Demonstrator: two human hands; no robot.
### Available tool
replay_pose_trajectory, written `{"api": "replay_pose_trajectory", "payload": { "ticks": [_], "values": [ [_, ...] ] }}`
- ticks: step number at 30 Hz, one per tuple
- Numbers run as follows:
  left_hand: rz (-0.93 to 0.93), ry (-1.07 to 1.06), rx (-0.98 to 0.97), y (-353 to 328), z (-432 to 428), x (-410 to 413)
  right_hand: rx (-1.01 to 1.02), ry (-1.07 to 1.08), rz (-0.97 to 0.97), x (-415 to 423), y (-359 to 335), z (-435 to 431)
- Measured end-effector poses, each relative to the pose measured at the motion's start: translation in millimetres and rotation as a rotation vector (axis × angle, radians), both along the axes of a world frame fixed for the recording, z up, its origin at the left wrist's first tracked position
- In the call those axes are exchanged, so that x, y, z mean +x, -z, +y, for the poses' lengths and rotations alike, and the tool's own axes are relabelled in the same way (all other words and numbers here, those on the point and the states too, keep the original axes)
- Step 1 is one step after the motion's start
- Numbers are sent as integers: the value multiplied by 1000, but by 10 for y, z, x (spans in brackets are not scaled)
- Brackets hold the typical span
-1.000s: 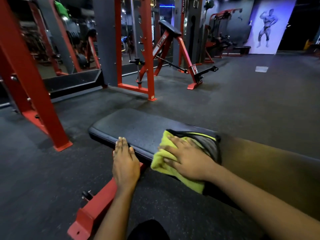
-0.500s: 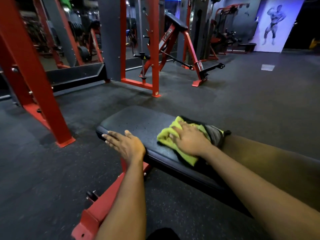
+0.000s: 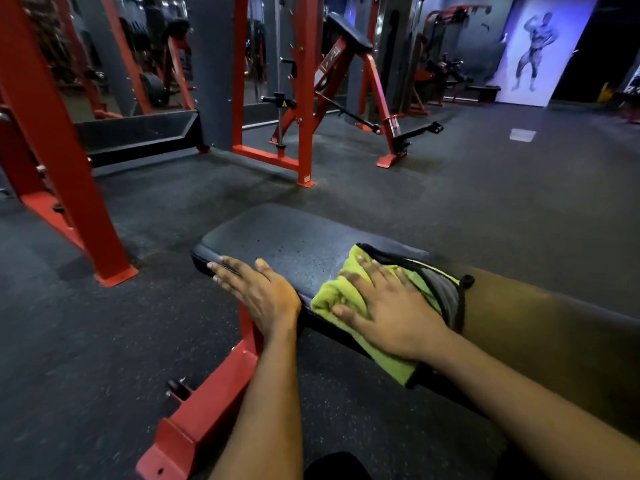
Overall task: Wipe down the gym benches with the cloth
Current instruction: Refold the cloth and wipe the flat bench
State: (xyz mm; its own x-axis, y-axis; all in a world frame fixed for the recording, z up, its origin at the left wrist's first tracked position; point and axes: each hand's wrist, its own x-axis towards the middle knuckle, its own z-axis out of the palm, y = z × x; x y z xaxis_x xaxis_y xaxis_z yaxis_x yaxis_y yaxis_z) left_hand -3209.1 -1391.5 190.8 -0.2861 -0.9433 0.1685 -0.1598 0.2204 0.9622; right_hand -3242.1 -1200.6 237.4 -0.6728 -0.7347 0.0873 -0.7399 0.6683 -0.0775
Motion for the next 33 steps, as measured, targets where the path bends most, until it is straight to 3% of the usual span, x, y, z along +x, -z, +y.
{"api": "replay_pose_trajectory", "payload": {
  "ticks": [5, 11, 16, 21, 25, 30, 33],
  "values": [
    [2, 10, 5, -40, 35, 54, -7, 181, -85, -386, -155, -454],
    [5, 7, 11, -27, 27, 49, 26, 59, -48, -326, -74, -114],
    [23, 4, 11, 3, 4, 21, -3, 289, -65, -850, -153, -452],
    [71, -13, 2, 43, -8, -9, 85, 100, -65, -935, -132, -327],
    [81, -31, -2, 53, -11, -19, 13, 223, -83, -1189, -176, -611],
    [88, -55, -8, 95, -37, -64, 10, -86, -5, -1131, -63, -355],
    [103, -66, -10, 108, -29, -75, -13, -89, -55, -1358, -128, -515]
  ]
}}
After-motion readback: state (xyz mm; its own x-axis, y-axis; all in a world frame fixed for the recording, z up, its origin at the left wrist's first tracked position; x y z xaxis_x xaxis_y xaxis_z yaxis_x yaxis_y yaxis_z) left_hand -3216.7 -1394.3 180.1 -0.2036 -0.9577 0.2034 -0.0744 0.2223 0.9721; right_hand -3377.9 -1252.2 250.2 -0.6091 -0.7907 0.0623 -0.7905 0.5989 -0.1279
